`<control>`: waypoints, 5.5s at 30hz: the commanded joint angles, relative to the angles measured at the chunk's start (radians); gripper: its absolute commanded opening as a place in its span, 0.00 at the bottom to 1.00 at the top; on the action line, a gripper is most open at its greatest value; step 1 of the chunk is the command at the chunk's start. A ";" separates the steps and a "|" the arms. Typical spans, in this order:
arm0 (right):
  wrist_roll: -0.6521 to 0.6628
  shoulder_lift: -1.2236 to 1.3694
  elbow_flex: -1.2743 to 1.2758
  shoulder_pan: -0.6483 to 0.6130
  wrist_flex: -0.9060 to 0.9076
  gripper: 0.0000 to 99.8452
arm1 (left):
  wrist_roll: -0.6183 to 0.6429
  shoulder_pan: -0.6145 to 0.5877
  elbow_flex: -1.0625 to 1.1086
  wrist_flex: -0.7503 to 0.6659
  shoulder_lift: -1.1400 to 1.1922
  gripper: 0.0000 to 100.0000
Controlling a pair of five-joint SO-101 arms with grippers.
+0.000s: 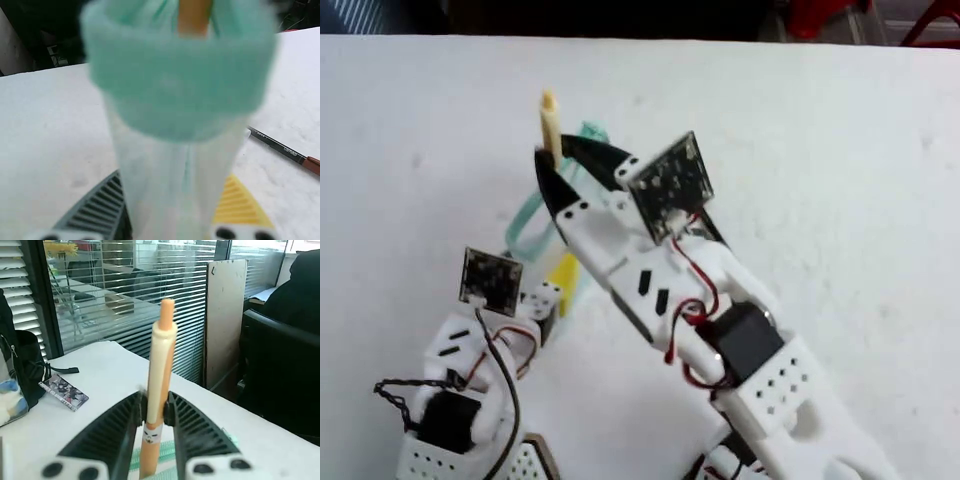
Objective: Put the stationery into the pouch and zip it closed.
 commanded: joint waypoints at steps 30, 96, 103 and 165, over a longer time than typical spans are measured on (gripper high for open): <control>0.175 -0.039 -0.049 -0.010 0.039 0.16 | 0.005 0.008 -0.006 -0.037 0.004 0.19; 0.183 -0.306 0.091 0.341 0.176 0.16 | 0.006 0.008 -0.006 -0.034 0.004 0.19; 0.183 -0.050 -0.068 0.414 0.286 0.16 | 0.006 0.008 -0.006 -0.035 0.004 0.19; 0.506 1.314 -0.526 0.630 0.515 0.13 | 0.055 -0.051 -0.006 -0.038 0.004 0.19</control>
